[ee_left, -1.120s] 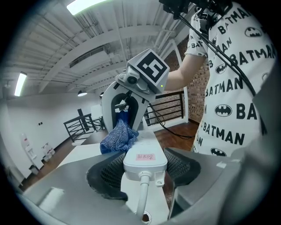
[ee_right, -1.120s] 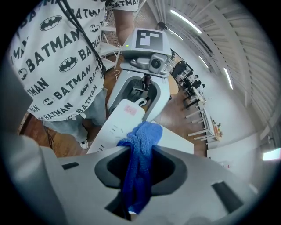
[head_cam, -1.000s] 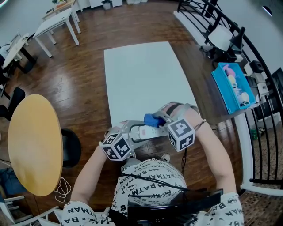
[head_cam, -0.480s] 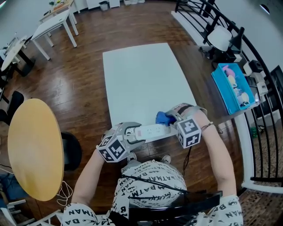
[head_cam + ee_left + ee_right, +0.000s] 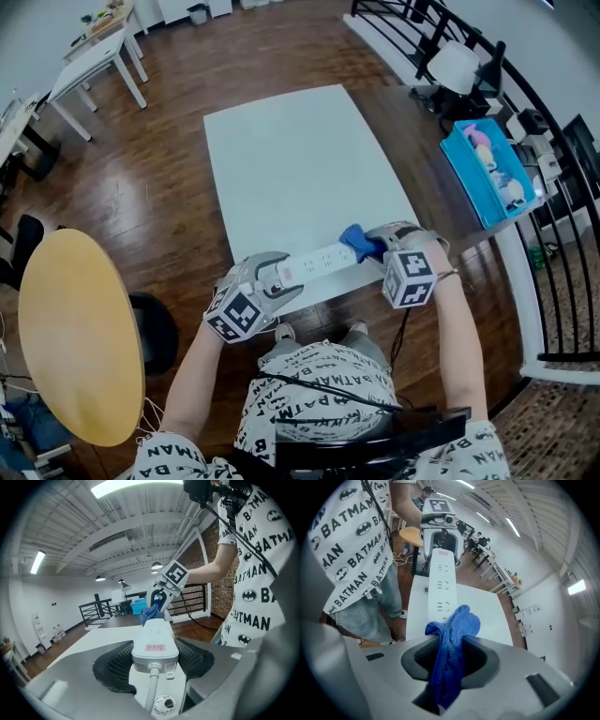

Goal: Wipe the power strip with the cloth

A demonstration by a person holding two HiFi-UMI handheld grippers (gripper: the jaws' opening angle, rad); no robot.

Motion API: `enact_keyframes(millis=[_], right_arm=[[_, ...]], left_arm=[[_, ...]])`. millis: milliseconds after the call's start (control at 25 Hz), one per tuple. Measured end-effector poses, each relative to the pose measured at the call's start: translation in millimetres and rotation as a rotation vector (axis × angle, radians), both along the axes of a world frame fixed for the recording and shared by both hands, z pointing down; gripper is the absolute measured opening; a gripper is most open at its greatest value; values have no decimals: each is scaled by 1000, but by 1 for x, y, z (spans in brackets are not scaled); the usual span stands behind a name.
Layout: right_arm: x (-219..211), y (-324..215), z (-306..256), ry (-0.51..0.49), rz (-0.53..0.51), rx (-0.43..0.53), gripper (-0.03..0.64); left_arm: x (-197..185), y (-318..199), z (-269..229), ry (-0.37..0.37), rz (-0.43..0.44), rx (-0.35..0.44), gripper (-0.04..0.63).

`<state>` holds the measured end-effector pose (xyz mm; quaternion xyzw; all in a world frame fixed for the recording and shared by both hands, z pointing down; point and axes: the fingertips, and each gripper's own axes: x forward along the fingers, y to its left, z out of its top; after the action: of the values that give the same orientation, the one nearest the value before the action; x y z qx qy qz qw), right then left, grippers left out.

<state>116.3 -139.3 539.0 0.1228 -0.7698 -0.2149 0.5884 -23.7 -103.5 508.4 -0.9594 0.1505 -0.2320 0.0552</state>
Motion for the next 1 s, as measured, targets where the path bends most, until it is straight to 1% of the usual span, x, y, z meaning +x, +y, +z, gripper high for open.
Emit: enact_keyframes(millis=[120, 200, 280, 480, 640, 840, 1000], right_arm=[[3, 3, 7, -24, 77, -21, 120], [4, 10, 15, -35, 101, -46, 120], [6, 16, 22, -51, 125, -62, 120], [21, 27, 25, -126, 229, -56, 120], [21, 39, 21, -185, 293, -52, 120], [21, 49, 24, -235, 369, -69, 120], [18, 51, 26, -273, 399, -74, 120]], left_arm=[[-3, -11, 8, 30, -39, -29, 278], [-7, -21, 15, 51, -76, -53, 278], [-10, -31, 25, 54, -100, -72, 278], [-9, -46, 71, 2, -101, -122, 278], [-8, -55, 104, -26, -113, -163, 278], [-5, -74, 129, -47, -115, -197, 278], [0, -84, 146, -66, -104, -225, 278]])
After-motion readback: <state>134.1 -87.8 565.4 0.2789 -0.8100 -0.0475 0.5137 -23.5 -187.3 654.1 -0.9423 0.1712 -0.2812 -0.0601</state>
